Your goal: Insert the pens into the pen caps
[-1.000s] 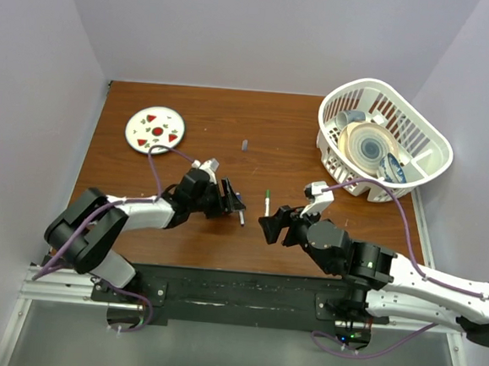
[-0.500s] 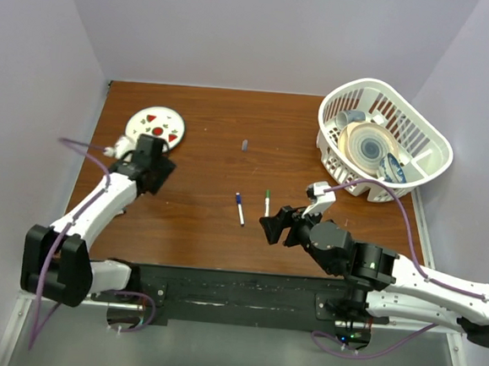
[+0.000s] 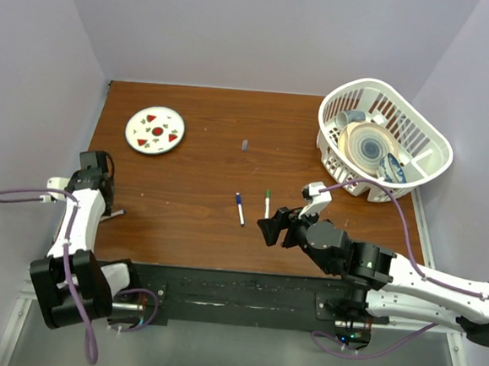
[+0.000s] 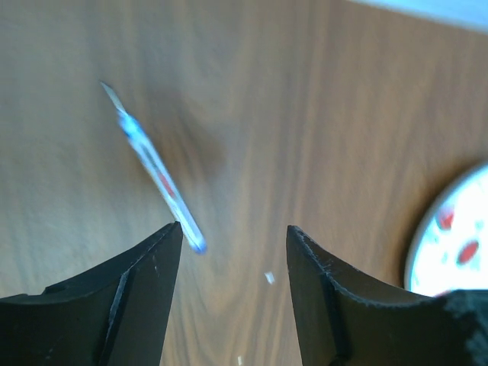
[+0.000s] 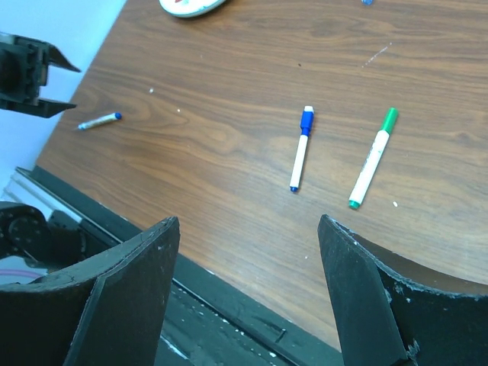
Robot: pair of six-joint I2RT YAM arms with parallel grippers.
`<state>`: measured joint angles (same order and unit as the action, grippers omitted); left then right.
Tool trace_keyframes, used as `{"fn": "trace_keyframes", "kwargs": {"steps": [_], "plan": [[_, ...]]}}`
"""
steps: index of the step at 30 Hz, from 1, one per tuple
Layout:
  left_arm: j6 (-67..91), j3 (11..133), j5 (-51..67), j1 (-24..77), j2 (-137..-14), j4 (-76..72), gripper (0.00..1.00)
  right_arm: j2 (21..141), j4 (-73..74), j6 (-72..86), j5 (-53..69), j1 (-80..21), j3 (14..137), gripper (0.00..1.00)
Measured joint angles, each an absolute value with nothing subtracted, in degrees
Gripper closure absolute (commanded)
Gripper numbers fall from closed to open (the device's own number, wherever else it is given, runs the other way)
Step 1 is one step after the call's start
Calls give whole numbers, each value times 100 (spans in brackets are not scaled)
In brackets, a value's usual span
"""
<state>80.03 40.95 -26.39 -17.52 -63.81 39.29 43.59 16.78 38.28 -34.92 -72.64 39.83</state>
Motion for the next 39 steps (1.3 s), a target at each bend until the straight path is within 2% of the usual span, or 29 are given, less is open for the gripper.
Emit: {"fn": "trace_keyframes", "kwargs": {"steps": [11,26,27,28,33,35,36,37,38,39], "plan": [[8200,4095,-2954,-2596,-7144,4023,43,4805,1669,3723,-3343,-7264,4027,24],[8180,4108,-2832,-2775,-8213,3789,55,4971,1568,3701,-3194,-7264,4125,25],[8149,4125,-2832,-2775,-8235,3789,57,4965,1557,3701,-3194,-7264,4125,25],[8132,4139,-2834,-2775,-8259,3806,67,4956,1555,3701,-3192,-7264,4125,25],[7926,4224,-2867,-2775,-8405,3870,73,4904,1546,3701,-3192,-7264,4125,25],[7832,4228,-2867,-2775,-8416,3865,80,4882,1544,3701,-3188,-7264,4125,25],[7758,4226,-2862,-2775,-8414,3852,84,4871,1544,3701,-3186,-7264,4125,25],[7679,4213,-2864,-2777,-8409,3826,94,4860,1538,3701,-3177,-7264,4125,25],[7588,4195,-2856,-2777,-8394,3769,100,4858,1529,3701,-3166,-7264,4123,25],[7507,4169,-2840,-2779,-8364,3699,100,4858,1518,3704,-3135,-7264,4123,25]]}}
